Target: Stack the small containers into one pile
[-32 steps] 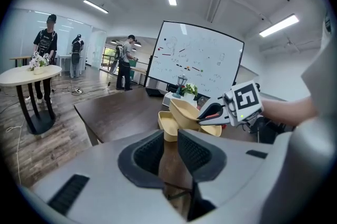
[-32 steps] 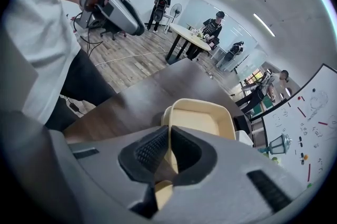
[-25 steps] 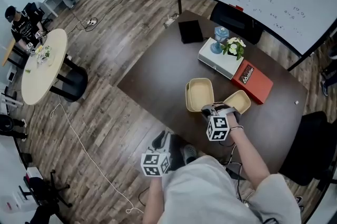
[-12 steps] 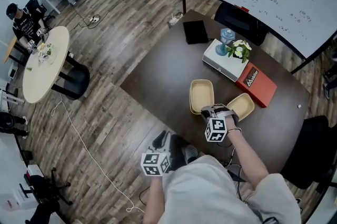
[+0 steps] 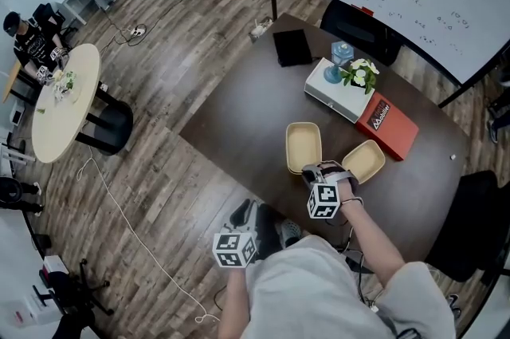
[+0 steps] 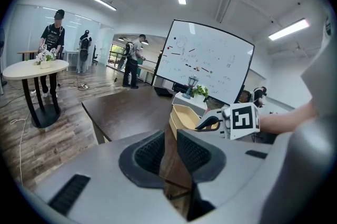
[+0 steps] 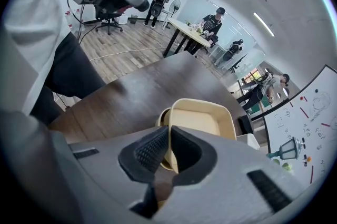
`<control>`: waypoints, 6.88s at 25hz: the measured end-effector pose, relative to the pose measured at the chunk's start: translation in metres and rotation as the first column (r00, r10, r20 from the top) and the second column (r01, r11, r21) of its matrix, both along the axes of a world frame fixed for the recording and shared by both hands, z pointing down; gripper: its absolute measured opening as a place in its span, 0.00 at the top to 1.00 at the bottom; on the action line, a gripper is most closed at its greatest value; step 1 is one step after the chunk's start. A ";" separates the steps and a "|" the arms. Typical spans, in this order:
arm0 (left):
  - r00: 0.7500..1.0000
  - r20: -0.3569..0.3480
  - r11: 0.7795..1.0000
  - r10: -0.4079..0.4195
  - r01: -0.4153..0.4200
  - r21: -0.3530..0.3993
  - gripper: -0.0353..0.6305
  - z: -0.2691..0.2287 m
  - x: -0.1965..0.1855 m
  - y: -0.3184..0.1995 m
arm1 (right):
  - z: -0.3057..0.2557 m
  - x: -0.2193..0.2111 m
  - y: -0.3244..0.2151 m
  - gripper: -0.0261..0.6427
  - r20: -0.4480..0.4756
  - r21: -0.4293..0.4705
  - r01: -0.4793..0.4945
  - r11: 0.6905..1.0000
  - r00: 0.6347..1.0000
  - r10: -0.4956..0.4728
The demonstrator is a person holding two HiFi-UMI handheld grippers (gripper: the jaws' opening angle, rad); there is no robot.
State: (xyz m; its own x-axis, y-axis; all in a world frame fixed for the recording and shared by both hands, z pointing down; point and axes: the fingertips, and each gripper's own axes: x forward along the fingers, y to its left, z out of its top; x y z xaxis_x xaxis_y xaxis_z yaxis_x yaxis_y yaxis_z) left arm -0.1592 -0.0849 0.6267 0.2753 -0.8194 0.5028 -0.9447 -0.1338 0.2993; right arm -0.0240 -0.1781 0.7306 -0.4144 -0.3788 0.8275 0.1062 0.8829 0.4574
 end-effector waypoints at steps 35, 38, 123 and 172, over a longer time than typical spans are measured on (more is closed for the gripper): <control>0.997 0.072 0.999 -0.036 0.035 0.017 0.86 -0.009 -0.014 0.026 | 0.008 0.029 0.010 0.89 0.040 -0.109 -0.145 0.984 0.988 0.150; 0.997 0.076 0.999 -0.033 0.031 0.024 0.86 -0.012 -0.010 0.025 | 0.006 0.045 0.009 0.89 0.054 -0.123 -0.204 0.971 0.976 0.212; 0.996 -0.064 0.998 -0.054 0.056 0.040 0.94 -0.002 0.002 0.040 | -0.005 0.101 -0.016 0.95 -0.035 -0.145 -0.317 0.937 0.948 0.315; 0.998 -0.057 1.000 -0.030 0.030 0.003 0.94 0.006 -0.034 0.017 | 0.014 -0.009 0.005 0.94 -0.109 -0.326 -0.039 0.944 0.994 0.004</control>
State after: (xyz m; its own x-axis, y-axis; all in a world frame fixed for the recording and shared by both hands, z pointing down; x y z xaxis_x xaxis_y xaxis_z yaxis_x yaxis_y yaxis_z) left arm -0.1931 -0.0679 0.6332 0.2786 -0.8296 0.4838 -0.9299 -0.1071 0.3519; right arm -0.0327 -0.1728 0.7447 -0.3129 -0.0873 0.9458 0.1175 0.9846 0.1298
